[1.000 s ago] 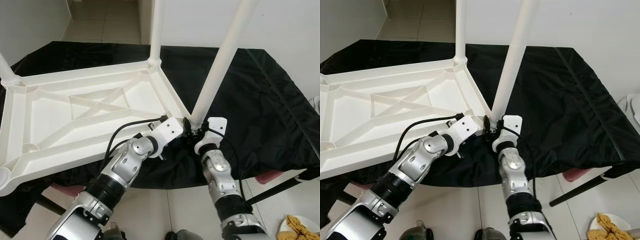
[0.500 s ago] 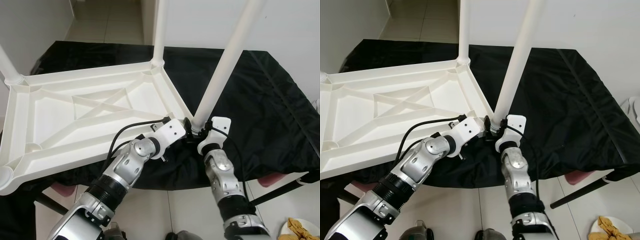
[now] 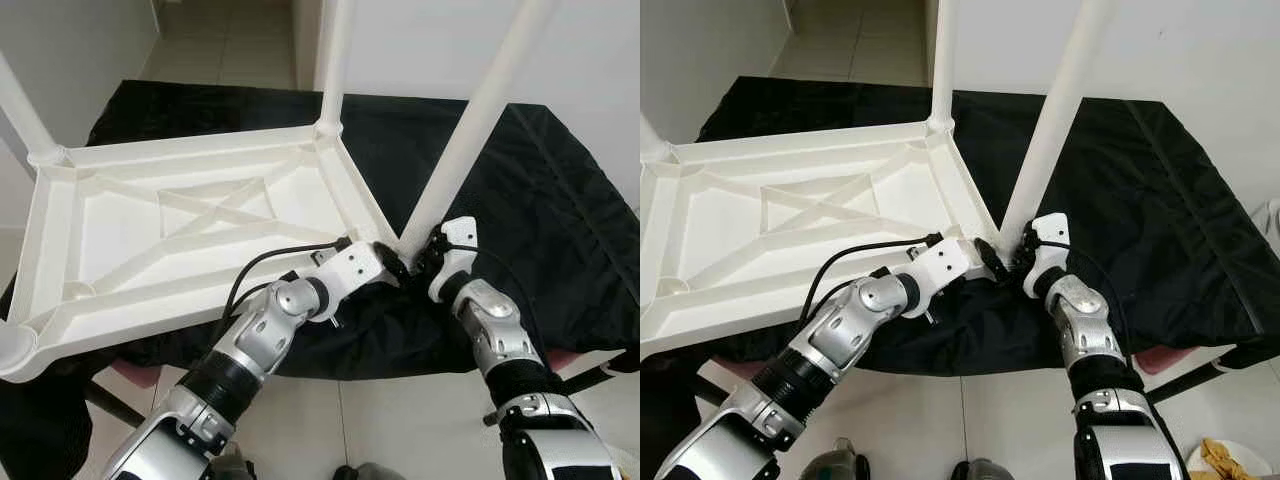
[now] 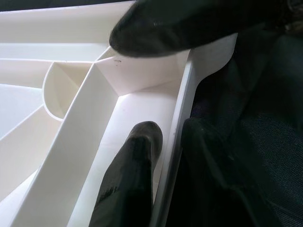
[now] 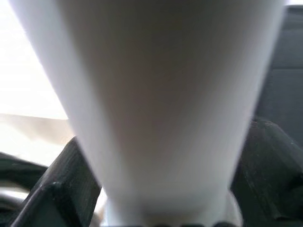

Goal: Building children table

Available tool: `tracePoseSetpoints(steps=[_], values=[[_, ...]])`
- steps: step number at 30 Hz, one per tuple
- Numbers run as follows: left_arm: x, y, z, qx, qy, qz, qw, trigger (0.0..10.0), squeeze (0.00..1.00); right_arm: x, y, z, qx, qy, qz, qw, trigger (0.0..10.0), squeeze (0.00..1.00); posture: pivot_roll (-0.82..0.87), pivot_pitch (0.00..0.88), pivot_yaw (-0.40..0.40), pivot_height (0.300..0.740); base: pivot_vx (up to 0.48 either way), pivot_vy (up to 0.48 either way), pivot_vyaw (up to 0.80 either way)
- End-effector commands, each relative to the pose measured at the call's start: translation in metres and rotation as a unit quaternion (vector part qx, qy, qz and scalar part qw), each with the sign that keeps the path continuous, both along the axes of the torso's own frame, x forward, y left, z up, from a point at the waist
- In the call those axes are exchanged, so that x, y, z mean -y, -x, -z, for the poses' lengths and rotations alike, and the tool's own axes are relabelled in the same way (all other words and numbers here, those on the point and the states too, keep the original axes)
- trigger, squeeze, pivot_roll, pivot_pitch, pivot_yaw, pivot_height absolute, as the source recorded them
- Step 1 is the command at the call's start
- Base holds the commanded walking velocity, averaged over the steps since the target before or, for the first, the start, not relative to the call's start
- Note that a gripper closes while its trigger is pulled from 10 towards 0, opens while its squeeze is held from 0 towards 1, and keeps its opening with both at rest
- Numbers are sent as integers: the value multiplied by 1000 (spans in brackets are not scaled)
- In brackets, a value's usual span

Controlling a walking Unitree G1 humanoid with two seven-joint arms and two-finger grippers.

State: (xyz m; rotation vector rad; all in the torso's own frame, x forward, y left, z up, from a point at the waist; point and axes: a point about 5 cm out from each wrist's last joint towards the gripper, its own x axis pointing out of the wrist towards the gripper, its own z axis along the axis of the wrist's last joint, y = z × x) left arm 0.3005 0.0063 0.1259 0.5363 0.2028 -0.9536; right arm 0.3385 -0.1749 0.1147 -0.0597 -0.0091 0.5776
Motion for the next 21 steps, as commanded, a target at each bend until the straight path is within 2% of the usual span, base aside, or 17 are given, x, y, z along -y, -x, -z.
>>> tracePoseSetpoints(steps=[1, 4, 5, 6, 7, 14, 21], values=[[16, 5, -16, 29, 21, 45, 998, 10000, 0, -4, 0, 6, -17, 2, -33, 999, 10000, 0, 57, 0, -62, 740, 0, 0, 0], [16, 5, -16, 29, 21, 45, 998, 10000, 0, -5, 1, 11, -29, 0, -53, 998, 10000, 0, 60, 0, -61, 740, 0, 0, 0], [16, 5, -16, 29, 21, 44, 998, 10000, 0, -6, 2, 14, -37, -3, -61, 997, 8314, 0, 60, 0, -60, 740, 0, 0, 0], [15, 5, -15, 29, 21, 44, 998, 10000, 0, -6, 2, 16, -43, -5, -68, 997, 8314, 0, 60, 0, -60, 740, 0, 0, 0], [15, 5, -15, 28, 21, 42, 998, 10000, 0, -6, 4, 19, -51, -7, -74, 996, 0, 0, 65, 0, -59, 740, 0, 0, 0], [14, 5, -17, 28, 23, 39, 999, 10000, 0, -2, 6, 24, -59, -5, -82, 995, 0, 0, 63, 13, -55, 740, 0, 0, 0], [14, 5, -18, 28, 25, 36, 999, 10000, 0, 4, 7, 25, -51, -11, -66, 996, 0, 0, 63, 40, -59, 740, 0, 0, 0]])
